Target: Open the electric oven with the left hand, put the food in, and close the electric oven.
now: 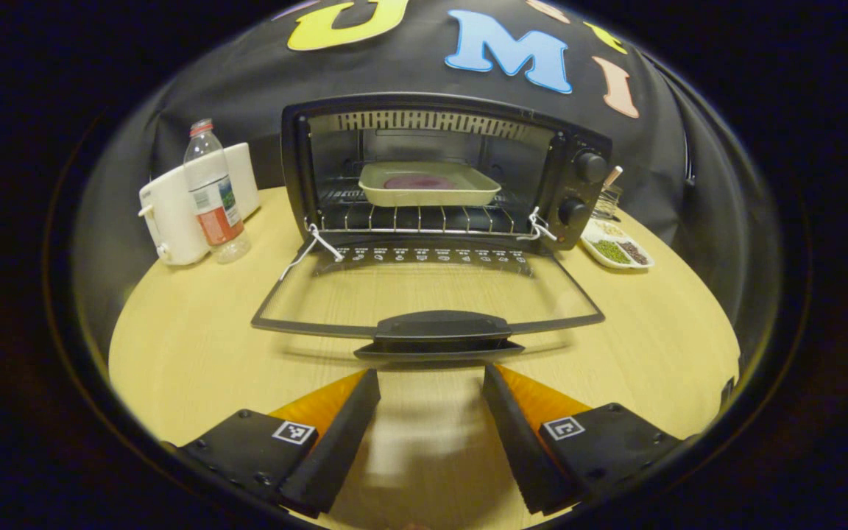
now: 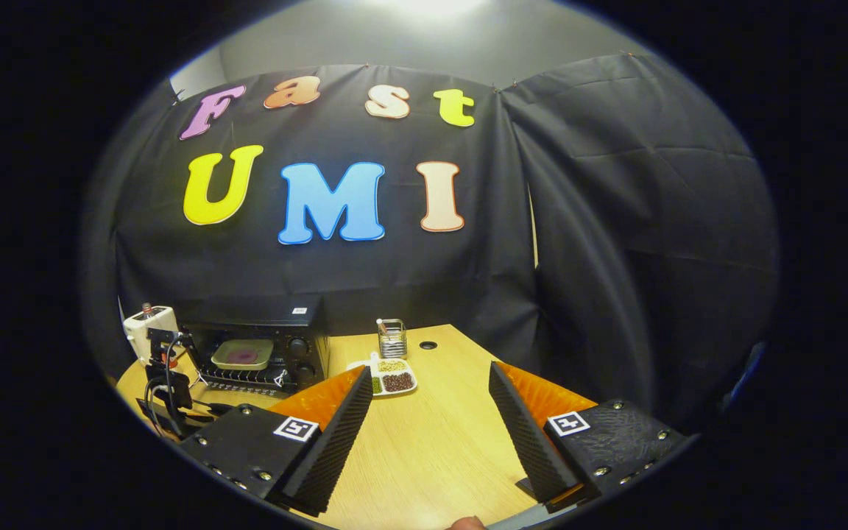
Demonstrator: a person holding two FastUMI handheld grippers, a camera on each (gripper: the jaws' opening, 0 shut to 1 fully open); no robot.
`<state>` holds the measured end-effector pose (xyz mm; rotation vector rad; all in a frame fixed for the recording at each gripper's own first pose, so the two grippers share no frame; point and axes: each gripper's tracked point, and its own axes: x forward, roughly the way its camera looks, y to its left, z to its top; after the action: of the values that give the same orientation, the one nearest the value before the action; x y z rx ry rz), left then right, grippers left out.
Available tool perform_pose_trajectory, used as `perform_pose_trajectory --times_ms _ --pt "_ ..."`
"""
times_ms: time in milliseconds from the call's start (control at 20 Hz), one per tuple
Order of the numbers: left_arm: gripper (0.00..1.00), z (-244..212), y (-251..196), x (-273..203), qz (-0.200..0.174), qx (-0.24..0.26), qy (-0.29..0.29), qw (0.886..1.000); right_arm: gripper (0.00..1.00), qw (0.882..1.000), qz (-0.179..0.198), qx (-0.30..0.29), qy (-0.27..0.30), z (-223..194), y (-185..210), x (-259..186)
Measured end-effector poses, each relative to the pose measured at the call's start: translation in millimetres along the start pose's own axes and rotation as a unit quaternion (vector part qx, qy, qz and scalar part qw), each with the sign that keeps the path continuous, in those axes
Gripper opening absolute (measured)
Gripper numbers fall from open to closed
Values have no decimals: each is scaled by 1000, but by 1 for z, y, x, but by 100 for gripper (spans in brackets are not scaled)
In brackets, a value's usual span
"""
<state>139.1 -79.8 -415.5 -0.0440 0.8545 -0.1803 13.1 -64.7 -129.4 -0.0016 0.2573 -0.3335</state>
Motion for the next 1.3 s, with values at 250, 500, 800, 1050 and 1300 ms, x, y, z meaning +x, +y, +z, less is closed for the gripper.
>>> perform_pose_trajectory --times_ms 250,500,800,1050,1300 --pt "92 3 1 0 13 14 -18 1000 97 1000 0 -8 -2 3 -2 -2" --pt "100 19 1 -14 14 15 -43 999 98 1000 14 3 -4 6 4 0" --pt "96 50 3 -33 11 -7 -73 997 98 999 37 -4 -5 8 19 6" --pt "96 64 2 -40 10 -6 -95 995 98 999 43 2 -2 8 23 14" --pt "96 93 1 -46 13 8 -131 991 98 999 44 10 3 4 24 18"
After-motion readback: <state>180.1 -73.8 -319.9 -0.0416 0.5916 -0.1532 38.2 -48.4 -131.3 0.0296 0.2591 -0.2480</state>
